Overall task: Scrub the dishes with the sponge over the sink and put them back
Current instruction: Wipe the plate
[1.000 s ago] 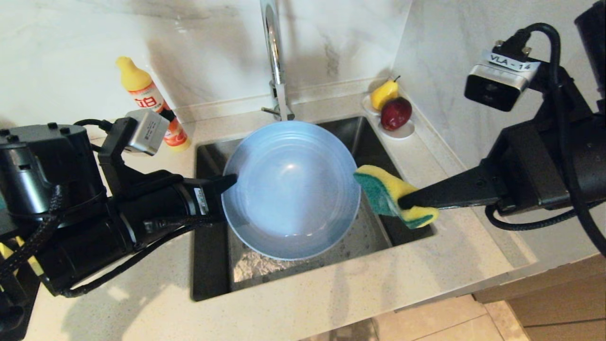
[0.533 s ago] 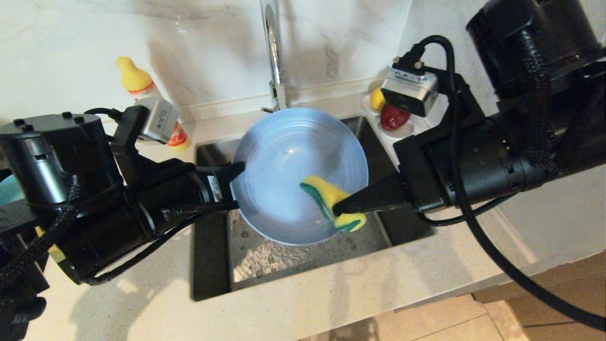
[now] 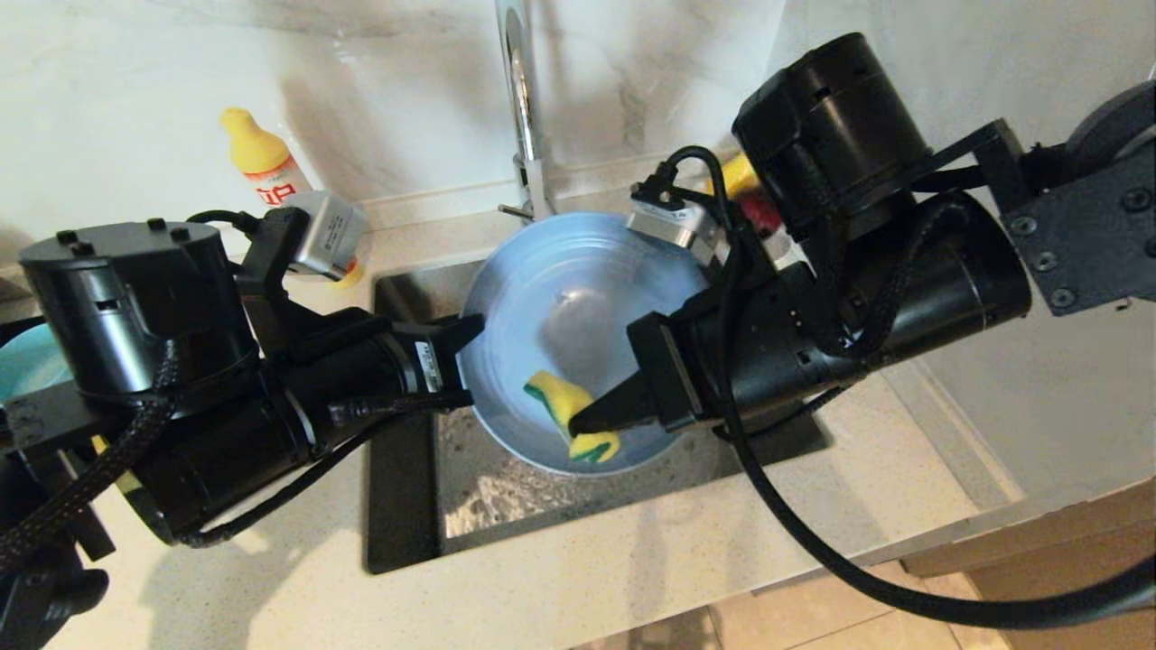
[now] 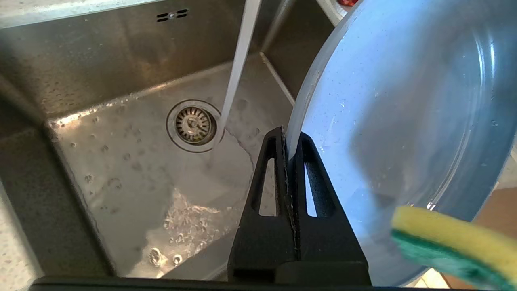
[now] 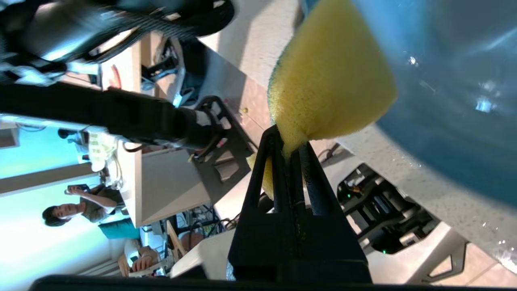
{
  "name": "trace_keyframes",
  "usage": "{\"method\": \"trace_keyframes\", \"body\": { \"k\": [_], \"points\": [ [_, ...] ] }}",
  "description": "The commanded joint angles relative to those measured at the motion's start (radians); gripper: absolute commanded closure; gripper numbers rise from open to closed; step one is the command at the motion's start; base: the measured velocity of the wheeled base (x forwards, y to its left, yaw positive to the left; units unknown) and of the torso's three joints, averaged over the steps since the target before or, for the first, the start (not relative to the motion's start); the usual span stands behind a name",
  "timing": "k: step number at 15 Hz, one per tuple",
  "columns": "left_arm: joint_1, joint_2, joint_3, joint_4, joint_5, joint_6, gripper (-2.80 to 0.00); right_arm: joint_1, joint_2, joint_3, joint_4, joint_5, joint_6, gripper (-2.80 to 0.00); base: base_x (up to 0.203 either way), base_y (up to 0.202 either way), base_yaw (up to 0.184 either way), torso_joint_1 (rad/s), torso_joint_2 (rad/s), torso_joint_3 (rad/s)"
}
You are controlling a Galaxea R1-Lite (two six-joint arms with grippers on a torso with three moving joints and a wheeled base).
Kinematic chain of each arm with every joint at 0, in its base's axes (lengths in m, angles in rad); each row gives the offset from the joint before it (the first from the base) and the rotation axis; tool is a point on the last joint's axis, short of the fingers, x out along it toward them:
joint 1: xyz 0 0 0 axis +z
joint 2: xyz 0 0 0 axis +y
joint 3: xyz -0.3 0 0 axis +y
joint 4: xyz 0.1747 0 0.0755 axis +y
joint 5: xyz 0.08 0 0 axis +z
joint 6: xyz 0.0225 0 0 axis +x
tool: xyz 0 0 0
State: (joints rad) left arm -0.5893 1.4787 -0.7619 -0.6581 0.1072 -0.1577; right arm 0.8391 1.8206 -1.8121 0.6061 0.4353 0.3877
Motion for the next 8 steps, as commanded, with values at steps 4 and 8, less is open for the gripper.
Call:
{"method": "trace_keyframes", "body": {
  "k": [4,8],
  "points": [
    [-0.007,-0.006,0.023,-0.038,0.002,0.024,0.0,-0.008,0.046,-0.052,0.006,-0.02,0.0,0.0,0.0,0.0,0.0,0.0,0.0,0.0],
    [-0.023,-0.032,0.056,-0.039,-0.001,0.032,0.0,-0.041,0.086,-0.106,0.005,-0.05,0.006,0.0,0.0,0.0,0.0,0.0,0.0,0.0]
  ]
}}
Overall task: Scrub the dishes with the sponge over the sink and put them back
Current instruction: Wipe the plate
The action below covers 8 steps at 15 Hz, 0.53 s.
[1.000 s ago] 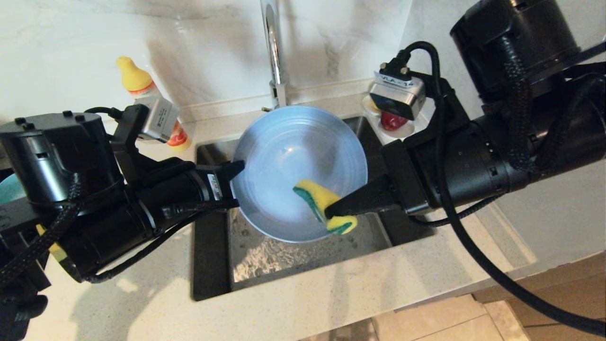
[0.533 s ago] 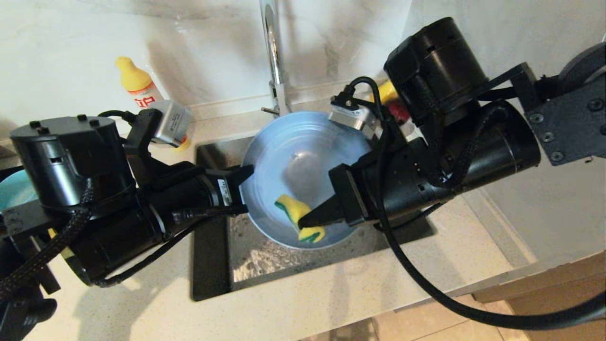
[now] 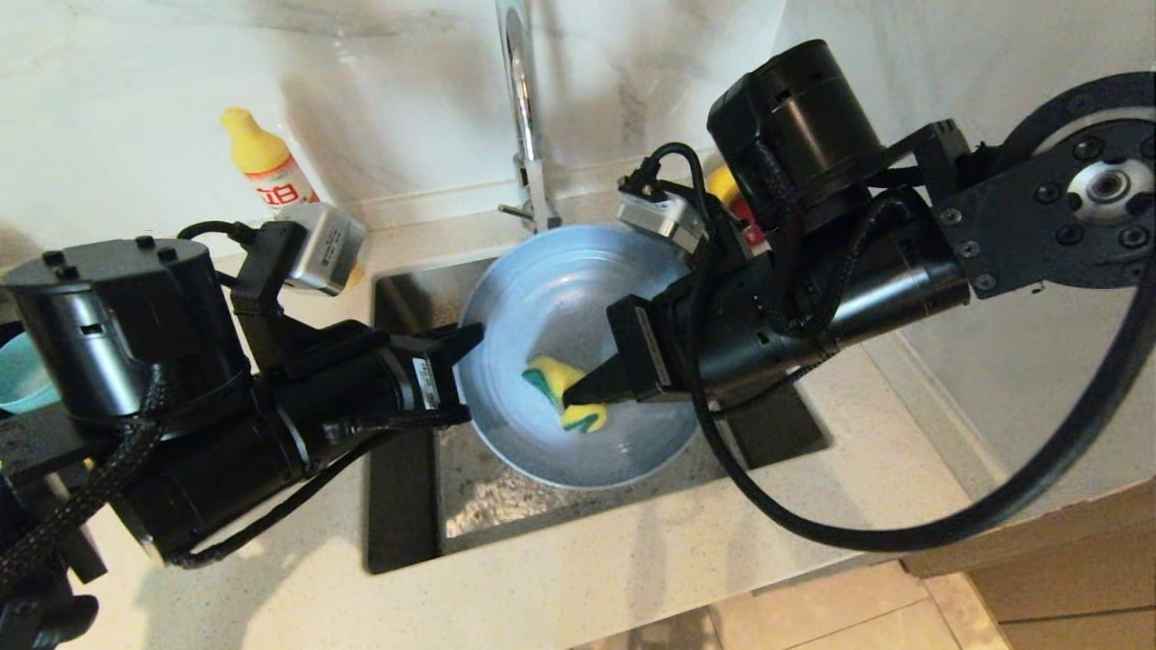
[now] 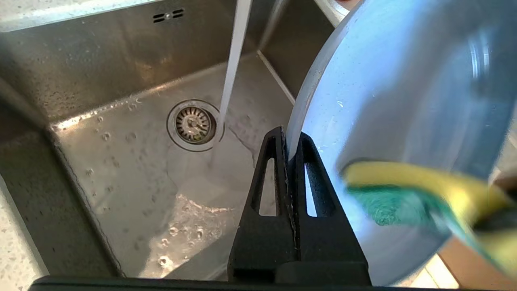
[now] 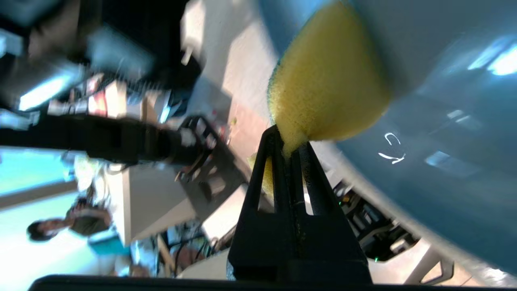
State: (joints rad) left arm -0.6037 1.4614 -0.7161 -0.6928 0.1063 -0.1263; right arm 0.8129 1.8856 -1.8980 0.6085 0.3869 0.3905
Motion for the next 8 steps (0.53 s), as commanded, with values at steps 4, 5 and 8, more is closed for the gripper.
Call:
{"method": "trace_keyframes", "body": {
  "k": [4,5,8],
  "points": [
    [-0.036,-0.018,0.026,-0.005,0.001,0.0,0.0,-0.054,0.018,-0.029,-0.004,-0.002,0.005,0.0,0.0,0.0,0.0,0.0,0.0,0.0],
    [-0.039,-0.019,0.028,-0.005,0.001,0.003,0.0,-0.057,0.015,-0.029,-0.004,-0.002,0.006,0.0,0.0,0.0,0.0,0.0,0.0,0.0],
    [-0.071,-0.026,0.04,-0.005,0.001,0.019,0.0,-0.092,-0.025,-0.032,-0.012,-0.002,0.007,0.0,0.0,0.0,0.0,0.0,0.0,0.0]
  ]
}}
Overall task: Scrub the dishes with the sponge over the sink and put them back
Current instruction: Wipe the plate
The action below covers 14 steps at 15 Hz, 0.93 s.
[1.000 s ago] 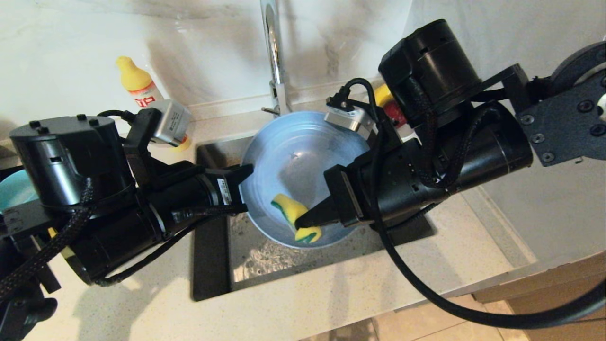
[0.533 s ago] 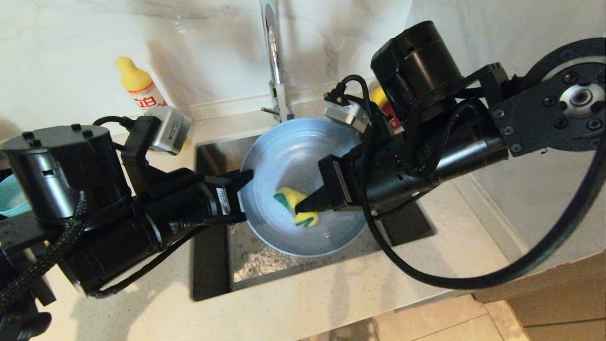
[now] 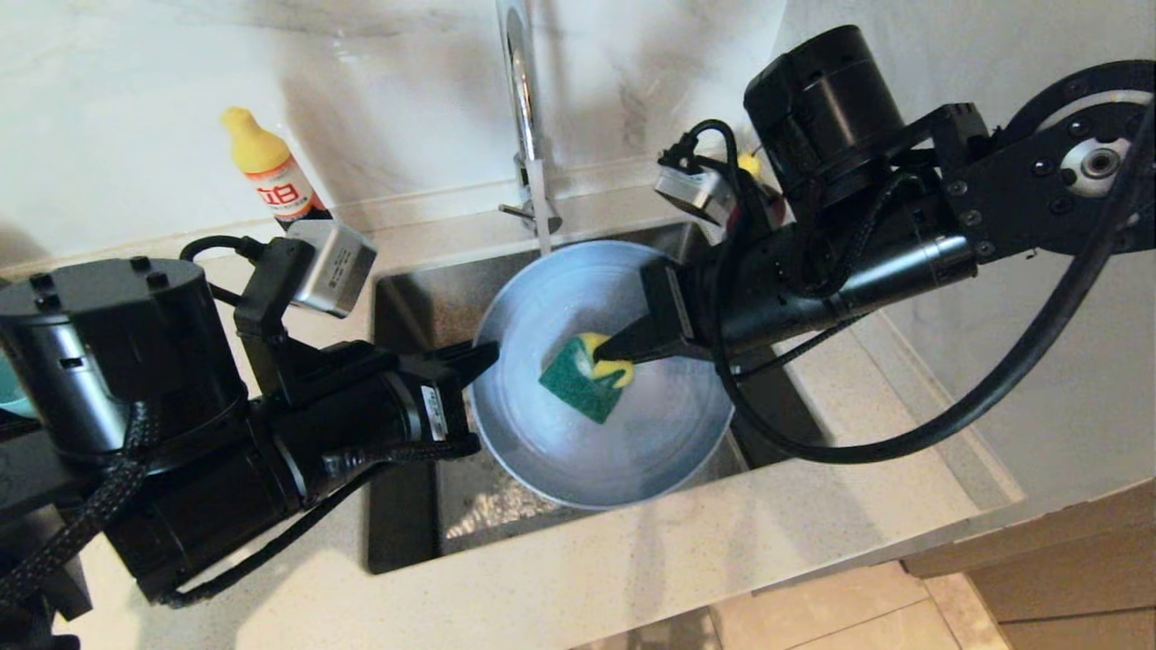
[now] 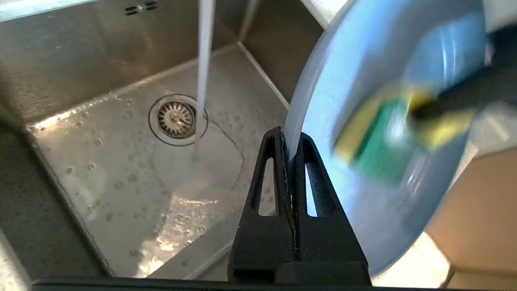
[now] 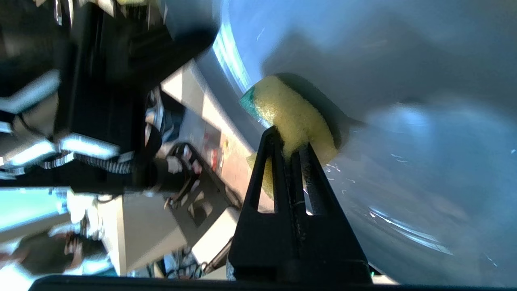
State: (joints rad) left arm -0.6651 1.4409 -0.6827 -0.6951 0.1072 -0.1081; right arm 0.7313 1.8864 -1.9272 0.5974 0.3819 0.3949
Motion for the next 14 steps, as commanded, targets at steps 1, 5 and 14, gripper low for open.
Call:
{"method": "trace_keyframes", "body": {
  "k": [1,5,14],
  "points": [
    [-0.01,-0.007,0.011,-0.003,0.0,0.007,0.0,-0.014,-0.037,-0.003,-0.003,0.002,0.002,0.0,0.0,0.0,0.0,0.0,0.0,0.0],
    [-0.01,-0.003,0.026,-0.004,0.002,0.009,0.0,-0.024,-0.076,-0.004,-0.016,0.002,0.001,0.0,0.0,0.0,0.0,0.0,0.0,0.0],
    [0.012,0.009,-0.051,-0.004,0.077,-0.01,0.0,-0.045,-0.118,0.015,0.064,0.003,-0.002,0.0,0.0,0.0,0.0,0.0,0.0,0.0]
  ]
}}
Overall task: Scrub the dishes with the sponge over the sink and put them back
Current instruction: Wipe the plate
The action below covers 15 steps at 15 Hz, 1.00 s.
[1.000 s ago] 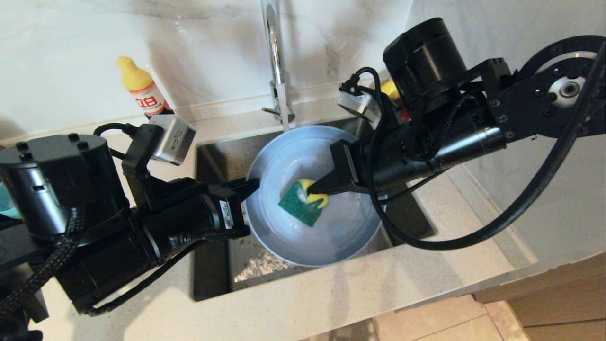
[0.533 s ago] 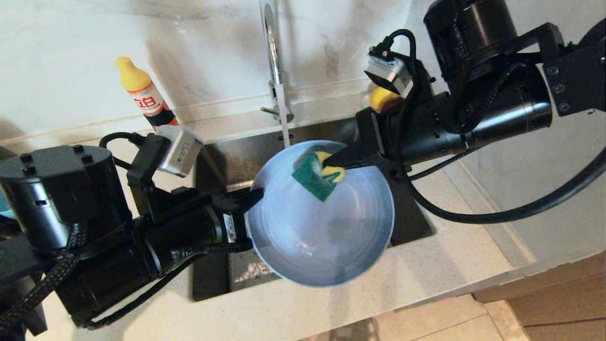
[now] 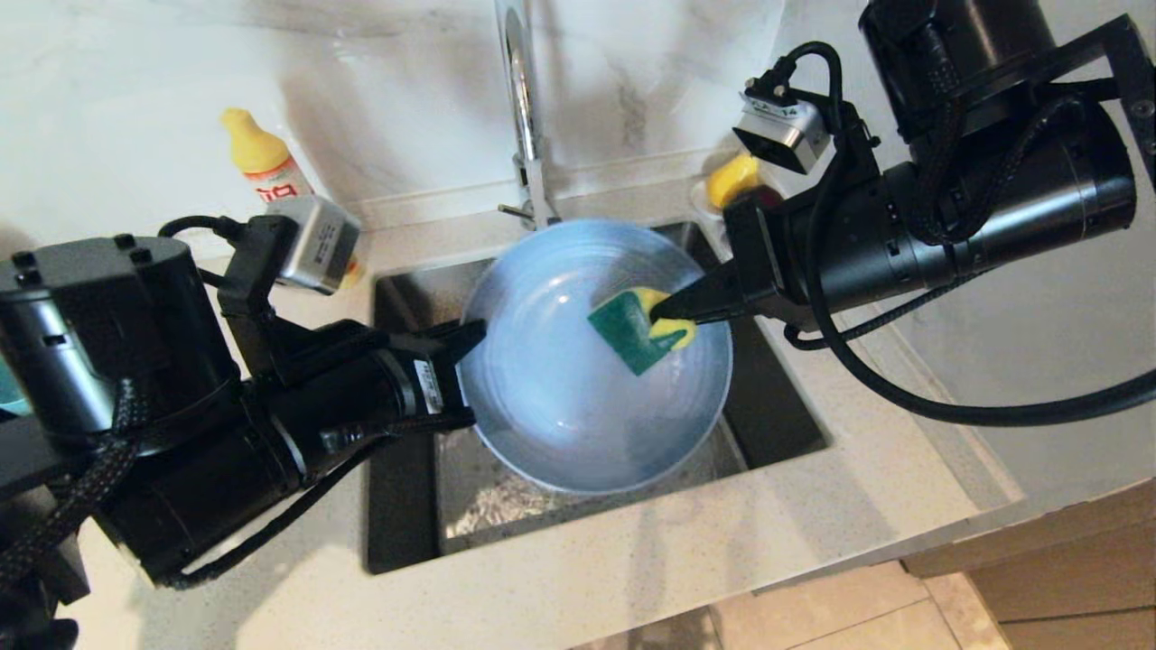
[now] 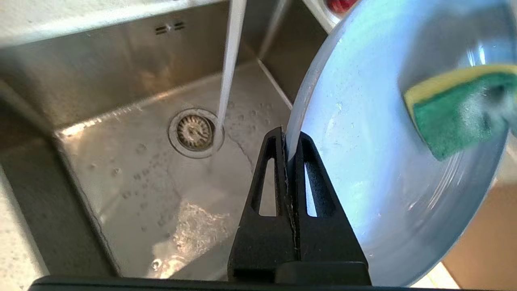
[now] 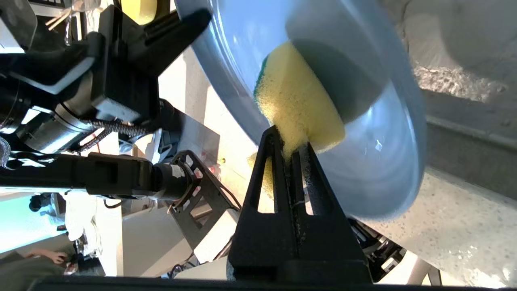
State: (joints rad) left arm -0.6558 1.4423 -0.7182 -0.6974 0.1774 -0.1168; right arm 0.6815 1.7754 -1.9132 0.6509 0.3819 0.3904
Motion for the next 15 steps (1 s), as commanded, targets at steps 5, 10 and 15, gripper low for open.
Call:
{"method": "trace_keyframes", "body": {
  "k": [5,10,15],
  "points": [
    [0.002,0.026,-0.102,-0.001,0.028,-0.003,0.0,0.052,0.004,0.043,0.019,0.002,0.001,0.0,0.0,0.0,0.0,0.0,0.0,0.0],
    [-0.007,0.05,-0.124,-0.001,0.025,-0.03,0.0,0.079,0.055,0.025,0.003,-0.018,0.001,0.0,0.0,0.0,0.0,0.0,0.0,0.0],
    [-0.039,0.07,-0.032,-0.034,0.019,-0.027,0.0,0.079,0.084,-0.021,-0.071,-0.028,-0.001,0.0,0.0,0.0,0.0,0.0,0.0,0.0]
  ]
}}
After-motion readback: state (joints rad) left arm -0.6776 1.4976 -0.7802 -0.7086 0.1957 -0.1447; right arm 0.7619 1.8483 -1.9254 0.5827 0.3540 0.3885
